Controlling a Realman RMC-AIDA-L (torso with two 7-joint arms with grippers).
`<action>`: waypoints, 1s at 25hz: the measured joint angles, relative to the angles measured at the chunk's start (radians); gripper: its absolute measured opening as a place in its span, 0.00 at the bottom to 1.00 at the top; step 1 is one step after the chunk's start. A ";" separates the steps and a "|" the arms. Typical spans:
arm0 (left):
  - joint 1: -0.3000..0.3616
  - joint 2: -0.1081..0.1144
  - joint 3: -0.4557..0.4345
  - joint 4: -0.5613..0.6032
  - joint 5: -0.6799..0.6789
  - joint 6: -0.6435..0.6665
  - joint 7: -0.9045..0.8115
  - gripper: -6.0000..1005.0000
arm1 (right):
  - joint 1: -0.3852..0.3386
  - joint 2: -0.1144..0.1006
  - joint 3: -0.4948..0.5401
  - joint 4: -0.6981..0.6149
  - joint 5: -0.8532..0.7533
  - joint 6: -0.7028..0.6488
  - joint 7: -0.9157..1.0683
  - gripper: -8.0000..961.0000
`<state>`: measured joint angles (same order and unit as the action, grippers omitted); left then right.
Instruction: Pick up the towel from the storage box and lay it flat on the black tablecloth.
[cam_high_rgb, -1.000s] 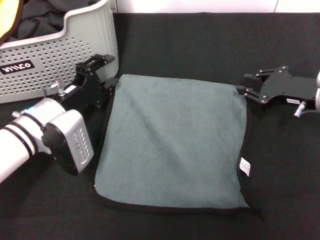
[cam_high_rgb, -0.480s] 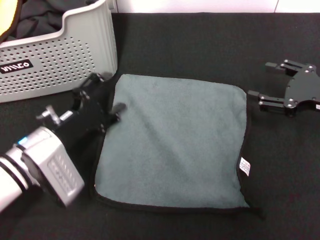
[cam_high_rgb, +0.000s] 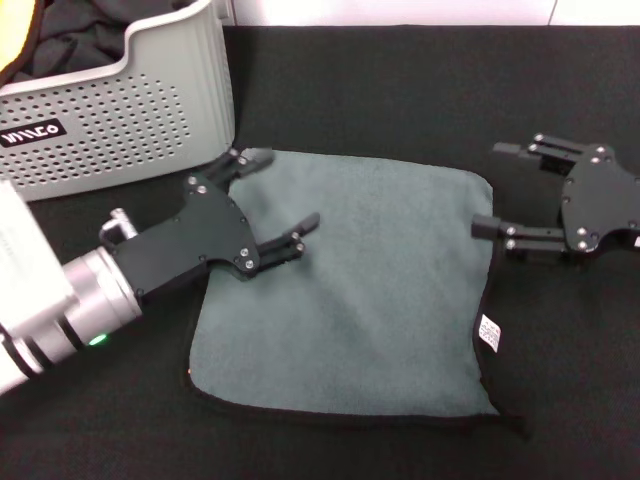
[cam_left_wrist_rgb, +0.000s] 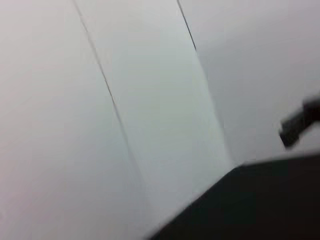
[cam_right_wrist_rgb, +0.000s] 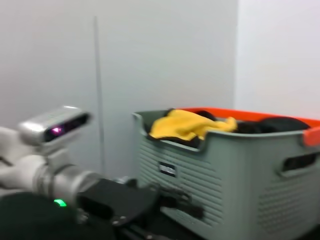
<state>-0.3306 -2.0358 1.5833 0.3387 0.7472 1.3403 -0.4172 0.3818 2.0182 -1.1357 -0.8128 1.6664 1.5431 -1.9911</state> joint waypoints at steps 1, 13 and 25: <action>-0.014 0.011 -0.001 -0.001 0.035 0.014 -0.077 0.84 | 0.002 0.000 -0.001 0.000 -0.003 0.019 0.003 0.83; -0.077 0.100 -0.013 0.005 0.176 0.354 -0.449 0.83 | 0.001 -0.021 -0.001 -0.015 -0.014 0.175 0.011 0.83; -0.067 0.095 -0.040 -0.001 0.178 0.364 -0.457 0.82 | 0.014 -0.008 -0.001 -0.011 -0.028 0.172 -0.002 0.82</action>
<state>-0.3975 -1.9407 1.5437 0.3376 0.9254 1.7040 -0.8744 0.3957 2.0103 -1.1371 -0.8237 1.6382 1.7149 -1.9934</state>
